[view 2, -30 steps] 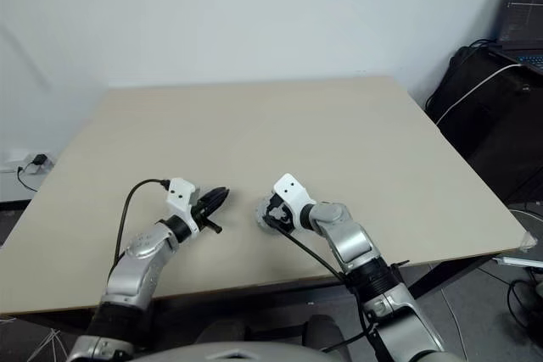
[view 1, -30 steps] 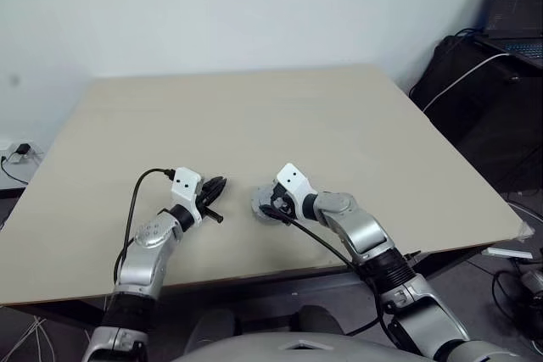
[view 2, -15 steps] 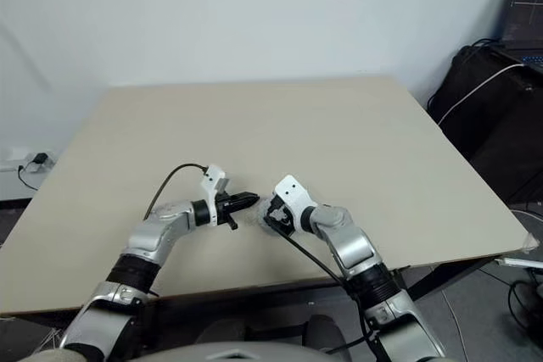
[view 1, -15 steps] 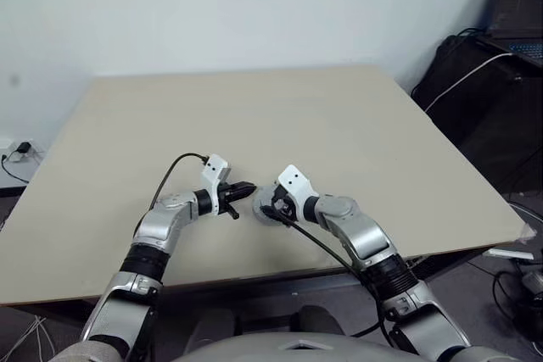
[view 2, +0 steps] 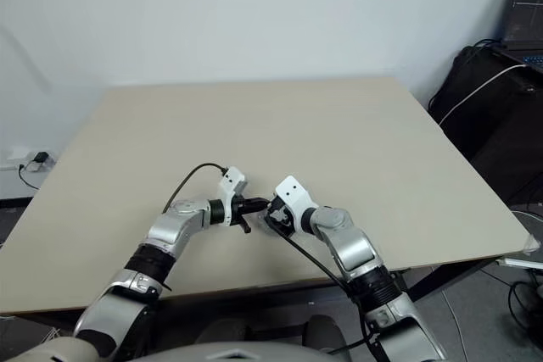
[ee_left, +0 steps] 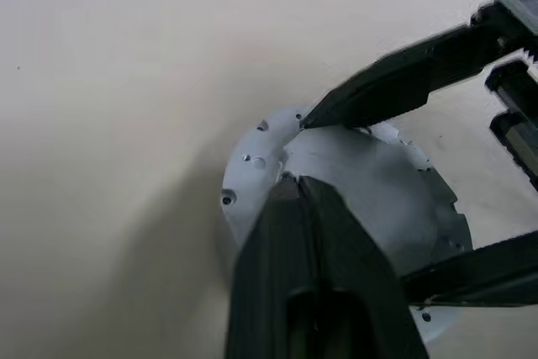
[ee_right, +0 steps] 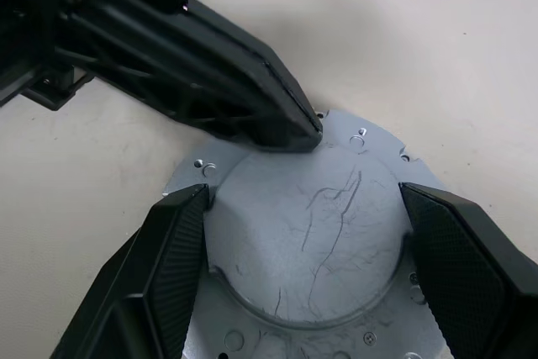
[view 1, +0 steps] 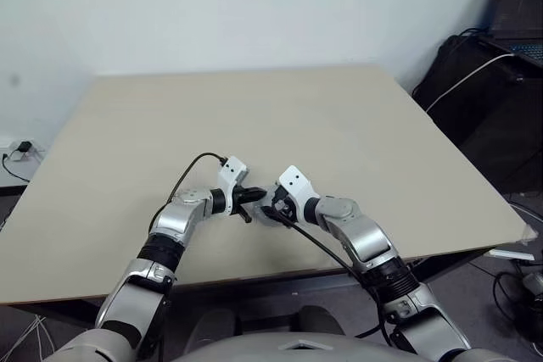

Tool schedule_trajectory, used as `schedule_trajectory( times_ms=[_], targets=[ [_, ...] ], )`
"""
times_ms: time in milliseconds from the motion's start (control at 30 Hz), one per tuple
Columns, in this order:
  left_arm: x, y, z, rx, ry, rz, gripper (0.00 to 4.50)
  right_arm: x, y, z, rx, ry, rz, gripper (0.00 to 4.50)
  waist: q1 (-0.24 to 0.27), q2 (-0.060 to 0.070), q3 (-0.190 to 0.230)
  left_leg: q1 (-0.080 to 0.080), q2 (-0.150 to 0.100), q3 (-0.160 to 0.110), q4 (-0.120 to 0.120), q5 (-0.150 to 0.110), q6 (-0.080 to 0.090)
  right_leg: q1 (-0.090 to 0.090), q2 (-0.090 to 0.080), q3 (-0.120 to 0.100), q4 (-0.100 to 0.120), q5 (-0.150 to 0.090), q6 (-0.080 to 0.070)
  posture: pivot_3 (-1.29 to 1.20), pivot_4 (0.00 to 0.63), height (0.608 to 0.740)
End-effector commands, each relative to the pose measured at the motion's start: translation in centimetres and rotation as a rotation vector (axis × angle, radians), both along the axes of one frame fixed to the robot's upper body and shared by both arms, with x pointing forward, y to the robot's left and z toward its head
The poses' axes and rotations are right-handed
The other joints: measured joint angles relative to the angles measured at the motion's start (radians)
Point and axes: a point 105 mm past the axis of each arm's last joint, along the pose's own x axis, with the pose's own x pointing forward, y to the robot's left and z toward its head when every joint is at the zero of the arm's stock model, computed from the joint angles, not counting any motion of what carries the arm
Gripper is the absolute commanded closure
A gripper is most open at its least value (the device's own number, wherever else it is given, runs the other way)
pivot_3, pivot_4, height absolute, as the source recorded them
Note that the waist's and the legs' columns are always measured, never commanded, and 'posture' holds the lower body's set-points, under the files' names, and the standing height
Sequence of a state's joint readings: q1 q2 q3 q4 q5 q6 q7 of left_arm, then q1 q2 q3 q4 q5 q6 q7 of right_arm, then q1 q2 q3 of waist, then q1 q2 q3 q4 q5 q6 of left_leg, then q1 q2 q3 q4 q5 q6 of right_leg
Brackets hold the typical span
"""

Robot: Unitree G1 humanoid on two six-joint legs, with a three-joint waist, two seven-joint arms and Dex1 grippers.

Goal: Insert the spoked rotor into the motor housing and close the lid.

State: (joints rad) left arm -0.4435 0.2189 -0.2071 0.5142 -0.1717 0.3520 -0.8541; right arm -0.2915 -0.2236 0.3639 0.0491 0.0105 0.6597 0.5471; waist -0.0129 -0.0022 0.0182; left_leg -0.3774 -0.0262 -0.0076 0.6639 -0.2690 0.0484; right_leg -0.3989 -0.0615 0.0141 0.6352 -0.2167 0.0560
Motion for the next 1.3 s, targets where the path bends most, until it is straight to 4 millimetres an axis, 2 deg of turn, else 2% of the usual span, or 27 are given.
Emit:
schedule_trajectory(
  times_ms=[33,367,567,600,667,900,1200,1300],
  targets=[
    [0.3,-0.4,0.2,0.023,-0.019,-0.031,4.49,-0.5,0.3,-0.5,-0.012,0.023,0.014,1.22,0.0,0.0,0.0,0.0,0.0,0.0,0.0,0.0,0.0,0.0,0.0,0.0,0.0,0.0,0.0,0.0,0.0,0.74],
    [-0.2,-0.7,-0.4,0.048,-0.002,-0.05,4.49,-0.5,0.6,-0.3,-0.005,0.015,0.013,1.22,0.0,0.0,0.0,0.0,0.0,0.0,0.001,0.0,0.0,0.0,0.0,0.0,0.0,0.0,0.0,0.0,0.0,0.74],
    [-0.4,-0.9,-0.6,0.046,0.001,-0.062,4.49,-0.1,-0.6,-0.1,-0.014,-0.015,-0.062,1.22,0.001,0.0,0.0,0.0,0.0,-0.001,0.001,0.0,0.0,0.001,0.0,0.0,0.0,0.0,0.0,0.0,0.0,0.74],
    [-0.5,-0.9,-0.6,0.046,0.001,-0.062,4.5,-0.1,-0.8,-0.1,-0.018,-0.015,-0.066,0.46,0.001,0.0,0.0,0.0,0.0,-0.001,0.001,0.0,0.0,0.001,0.0,0.0,0.0,0.0,0.0,0.0,0.0,0.74],
    [-0.5,-0.9,-0.6,0.047,0.001,-0.064,4.5,-0.2,-1.2,-0.1,-0.03,-0.018,-0.079,0.03,0.002,0.0,0.0,0.0,0.0,-0.001,0.001,0.0,0.0,0.001,0.0,0.0,0.0,0.0,0.0,0.0,0.0,0.74],
    [-0.5,-1.0,-0.7,0.047,0.003,-0.067,4.5,-0.6,-2.3,0.5,-0.028,-0.038,-0.135,0.03,0.003,0.0,-0.001,0.0,0.0,-0.002,0.001,0.0,0.0,0.001,0.0,0.0,-0.003,0.0,0.0,0.0,0.0,0.74],
    [-0.6,-1.1,-0.8,0.042,0.002,-0.069,4.5,-3.5,-3.7,2.7,0.025,-0.022,-0.11,0.03,0.006,0.0,0.0,0.0,-0.001,-0.002,0.001,-0.001,0.002,0.001,-0.001,-0.001,-0.007,0.0,0.0,0.0,0.0,0.74],
    [-0.6,-1.0,-0.9,0.042,0.002,-0.069,4.5,-3.7,-4.5,3.4,0.068,-0.023,-0.164,0.03,0.008,0.0,0.0,-0.001,0.0,-0.002,0.001,-0.001,0.002,0.001,-0.001,-0.001,-0.007,0.0,0.001,0.0,0.0,0.74]
  ],
)
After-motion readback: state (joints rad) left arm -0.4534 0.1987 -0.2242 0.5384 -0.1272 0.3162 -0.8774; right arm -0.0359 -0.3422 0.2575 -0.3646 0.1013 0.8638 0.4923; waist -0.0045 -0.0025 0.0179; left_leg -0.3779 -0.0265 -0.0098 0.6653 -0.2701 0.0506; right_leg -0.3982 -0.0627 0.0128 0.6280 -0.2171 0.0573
